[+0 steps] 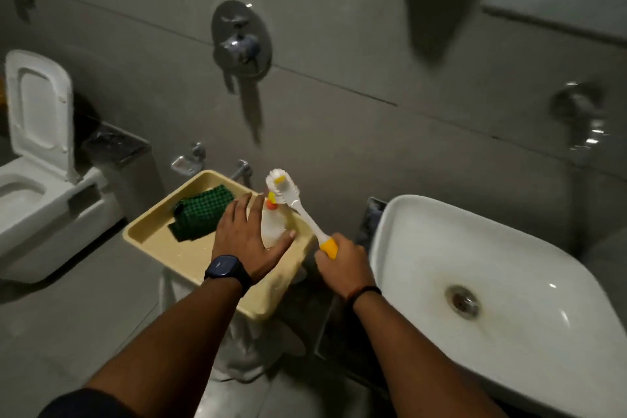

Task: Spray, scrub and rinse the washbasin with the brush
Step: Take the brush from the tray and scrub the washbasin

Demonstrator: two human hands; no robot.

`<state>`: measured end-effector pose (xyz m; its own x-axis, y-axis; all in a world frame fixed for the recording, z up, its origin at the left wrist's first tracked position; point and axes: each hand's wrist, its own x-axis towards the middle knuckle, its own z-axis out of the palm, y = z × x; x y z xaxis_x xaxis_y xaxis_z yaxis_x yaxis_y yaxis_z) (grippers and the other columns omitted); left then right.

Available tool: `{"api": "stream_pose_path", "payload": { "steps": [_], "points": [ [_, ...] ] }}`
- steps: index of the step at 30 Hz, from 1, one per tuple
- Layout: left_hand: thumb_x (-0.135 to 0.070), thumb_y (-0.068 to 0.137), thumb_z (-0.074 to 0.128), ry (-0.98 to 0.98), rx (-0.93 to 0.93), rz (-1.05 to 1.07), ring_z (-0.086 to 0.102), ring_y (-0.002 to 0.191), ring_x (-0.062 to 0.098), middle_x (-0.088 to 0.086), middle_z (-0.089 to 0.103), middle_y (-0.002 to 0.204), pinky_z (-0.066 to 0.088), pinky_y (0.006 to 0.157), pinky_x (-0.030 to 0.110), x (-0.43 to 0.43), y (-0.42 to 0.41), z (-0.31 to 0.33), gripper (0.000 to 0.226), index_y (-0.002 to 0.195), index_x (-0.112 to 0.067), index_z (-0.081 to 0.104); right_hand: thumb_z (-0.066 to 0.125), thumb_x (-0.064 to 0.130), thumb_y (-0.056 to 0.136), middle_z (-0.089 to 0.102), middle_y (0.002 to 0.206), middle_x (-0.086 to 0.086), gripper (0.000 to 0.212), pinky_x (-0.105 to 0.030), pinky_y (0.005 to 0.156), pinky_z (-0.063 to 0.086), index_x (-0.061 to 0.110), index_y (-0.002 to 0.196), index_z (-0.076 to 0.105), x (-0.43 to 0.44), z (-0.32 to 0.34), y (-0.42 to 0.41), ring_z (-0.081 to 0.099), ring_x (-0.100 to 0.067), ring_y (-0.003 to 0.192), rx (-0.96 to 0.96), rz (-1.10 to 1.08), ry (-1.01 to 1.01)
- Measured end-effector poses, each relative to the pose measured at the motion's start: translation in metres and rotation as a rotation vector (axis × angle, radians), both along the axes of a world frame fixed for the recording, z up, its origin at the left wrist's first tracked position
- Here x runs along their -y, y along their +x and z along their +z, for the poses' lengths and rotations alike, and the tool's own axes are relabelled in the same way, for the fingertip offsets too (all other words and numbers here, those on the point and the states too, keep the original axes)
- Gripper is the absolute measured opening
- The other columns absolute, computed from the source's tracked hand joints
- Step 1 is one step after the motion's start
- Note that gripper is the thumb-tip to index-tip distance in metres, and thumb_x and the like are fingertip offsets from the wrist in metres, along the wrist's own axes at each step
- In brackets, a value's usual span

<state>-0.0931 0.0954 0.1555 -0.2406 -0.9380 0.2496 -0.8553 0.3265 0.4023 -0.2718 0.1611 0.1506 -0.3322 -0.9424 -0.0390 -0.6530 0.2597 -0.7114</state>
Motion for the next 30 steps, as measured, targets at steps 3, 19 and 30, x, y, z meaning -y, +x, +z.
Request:
{"api": "stream_pose_path", "payload": {
  "steps": [3,19,30],
  "points": [
    [-0.078,0.073,0.031,-0.004,-0.042,-0.135,0.031,0.133,0.035,0.017,0.037,0.146,0.026,0.111,0.049,-0.040,-0.055,0.018,0.094,0.142,-0.014,0.033,0.055,0.032,0.072,0.047,0.056,0.001,0.025,-0.032,0.058,0.036,0.021,0.057,0.038,-0.055,0.029,-0.053,0.046,-0.033,0.062,-0.021,-0.127,-0.069],
    [-0.082,0.073,0.027,0.132,0.302,-0.303,-0.001,0.146,0.028,0.012,0.001,0.160,-0.001,0.117,0.042,-0.106,-0.210,-0.045,0.105,0.149,-0.013,0.003,0.053,0.040,0.081,0.063,0.078,-0.008,0.031,-0.035,0.068,0.050,0.012,0.072,0.059,-0.224,0.039,-0.222,0.060,-0.028,0.075,-0.188,-0.197,0.423],
    [-0.075,0.070,0.024,0.161,0.299,-0.251,-0.007,0.146,0.027,0.013,-0.004,0.159,-0.007,0.116,0.042,-0.102,-0.211,-0.047,0.104,0.149,-0.012,-0.004,0.046,0.037,0.092,0.061,0.118,-0.021,0.035,-0.037,0.081,0.046,0.010,0.112,0.057,-0.145,0.005,-0.212,0.058,-0.039,0.106,-0.306,-0.328,0.445]
  ]
}}
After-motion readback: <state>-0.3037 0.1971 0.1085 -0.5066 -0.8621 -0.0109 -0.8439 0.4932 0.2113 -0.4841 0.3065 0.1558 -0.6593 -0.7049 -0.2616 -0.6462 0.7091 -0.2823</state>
